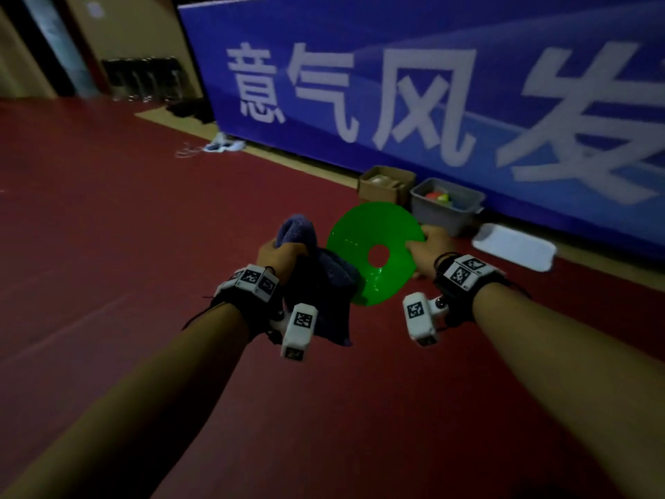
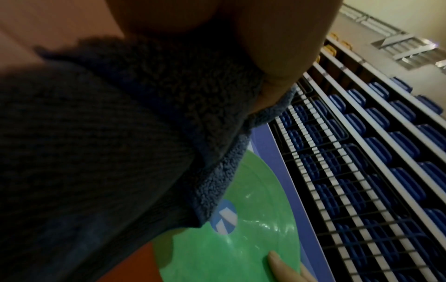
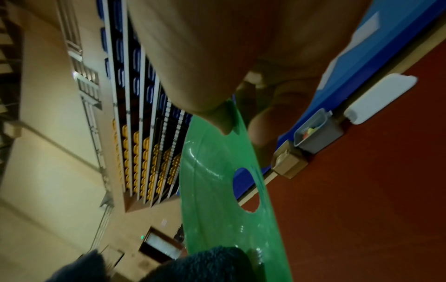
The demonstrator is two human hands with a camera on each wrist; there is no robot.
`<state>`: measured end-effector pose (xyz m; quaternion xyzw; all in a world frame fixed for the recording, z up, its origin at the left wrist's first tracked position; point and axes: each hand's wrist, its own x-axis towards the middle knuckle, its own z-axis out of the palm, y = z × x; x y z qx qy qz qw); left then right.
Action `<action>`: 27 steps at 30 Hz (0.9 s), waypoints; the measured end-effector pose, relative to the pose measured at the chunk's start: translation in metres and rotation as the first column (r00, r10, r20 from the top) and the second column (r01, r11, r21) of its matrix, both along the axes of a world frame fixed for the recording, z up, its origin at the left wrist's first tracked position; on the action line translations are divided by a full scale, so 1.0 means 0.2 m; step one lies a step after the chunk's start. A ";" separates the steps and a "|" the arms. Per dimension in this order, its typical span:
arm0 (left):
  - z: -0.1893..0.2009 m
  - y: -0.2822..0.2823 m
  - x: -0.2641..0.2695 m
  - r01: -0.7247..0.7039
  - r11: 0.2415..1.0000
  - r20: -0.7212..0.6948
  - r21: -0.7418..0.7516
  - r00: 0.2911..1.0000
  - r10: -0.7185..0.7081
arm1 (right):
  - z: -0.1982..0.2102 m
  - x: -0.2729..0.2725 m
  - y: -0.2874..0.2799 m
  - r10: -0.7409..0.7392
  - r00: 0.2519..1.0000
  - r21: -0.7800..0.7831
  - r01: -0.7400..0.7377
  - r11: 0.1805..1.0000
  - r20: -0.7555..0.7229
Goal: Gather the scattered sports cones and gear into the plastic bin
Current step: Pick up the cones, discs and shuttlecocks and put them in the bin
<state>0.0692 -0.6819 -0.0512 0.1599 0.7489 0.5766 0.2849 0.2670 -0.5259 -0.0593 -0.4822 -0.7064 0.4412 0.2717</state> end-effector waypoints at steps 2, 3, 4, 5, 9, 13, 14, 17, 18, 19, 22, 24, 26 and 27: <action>-0.03 0.24 0.05 0.048 0.999 0.005 -0.018 0.999 -0.048 | -0.03 0.11 0.18 -0.067 0.998 -0.018 0.067 0.998 -0.005; -0.05 0.37 0.08 0.072 0.997 0.015 -0.024 0.997 -0.072 | -0.06 0.16 0.27 -0.093 0.996 -0.021 0.093 0.995 0.002; -0.08 0.48 0.09 0.087 0.996 0.024 -0.030 0.996 -0.086 | -0.10 0.20 0.35 -0.115 0.993 -0.025 0.115 0.993 0.011; -0.10 0.62 0.11 0.106 0.993 0.030 -0.043 0.994 -0.105 | -0.14 0.23 0.47 -0.148 0.989 -0.034 0.148 0.988 0.014; -0.23 1.03 0.13 0.163 0.983 0.037 -0.088 0.986 -0.161 | -0.27 0.31 0.78 -0.244 0.969 -0.097 0.246 0.964 0.031; -0.35 1.57 0.07 0.219 0.973 0.076 -0.079 0.974 -0.213 | -0.31 0.27 1.22 -0.270 0.962 -0.124 0.274 0.954 0.047; -0.37 1.71 0.05 0.235 0.969 0.084 -0.079 0.970 -0.229 | -0.31 0.25 1.33 -0.263 0.963 -0.118 0.268 0.956 0.058; -0.38 2.14 -0.04 0.273 0.958 0.151 -0.085 0.954 -0.258 | -0.26 0.15 1.71 -0.264 0.957 -0.087 0.275 0.958 0.121; -0.37 2.29 -0.07 0.277 0.956 0.172 -0.096 0.951 -0.258 | -0.24 0.12 1.86 -0.270 0.953 -0.076 0.282 0.956 0.137; -0.35 2.43 -0.11 0.272 0.957 0.182 -0.105 0.951 -0.251 | -0.21 0.08 1.99 -0.275 0.951 -0.073 0.288 0.955 0.143; -0.28 2.88 -0.22 0.255 0.961 0.156 -0.110 0.959 -0.237 | -0.15 0.00 2.38 -0.315 0.941 -0.103 0.328 0.939 0.122; -0.25 3.14 -0.27 0.279 0.956 0.147 -0.094 0.953 -0.263 | -0.11 -0.03 2.59 -0.328 0.938 -0.115 0.341 0.933 0.115; -0.24 3.43 -0.31 0.320 0.943 0.151 -0.093 0.941 -0.304 | -0.12 -0.05 2.85 -0.325 0.937 -0.139 0.342 0.930 0.128; -0.25 3.56 -0.32 0.332 0.938 0.133 -0.101 0.939 -0.318 | -0.13 -0.06 2.98 -0.314 0.939 -0.156 0.334 0.930 0.138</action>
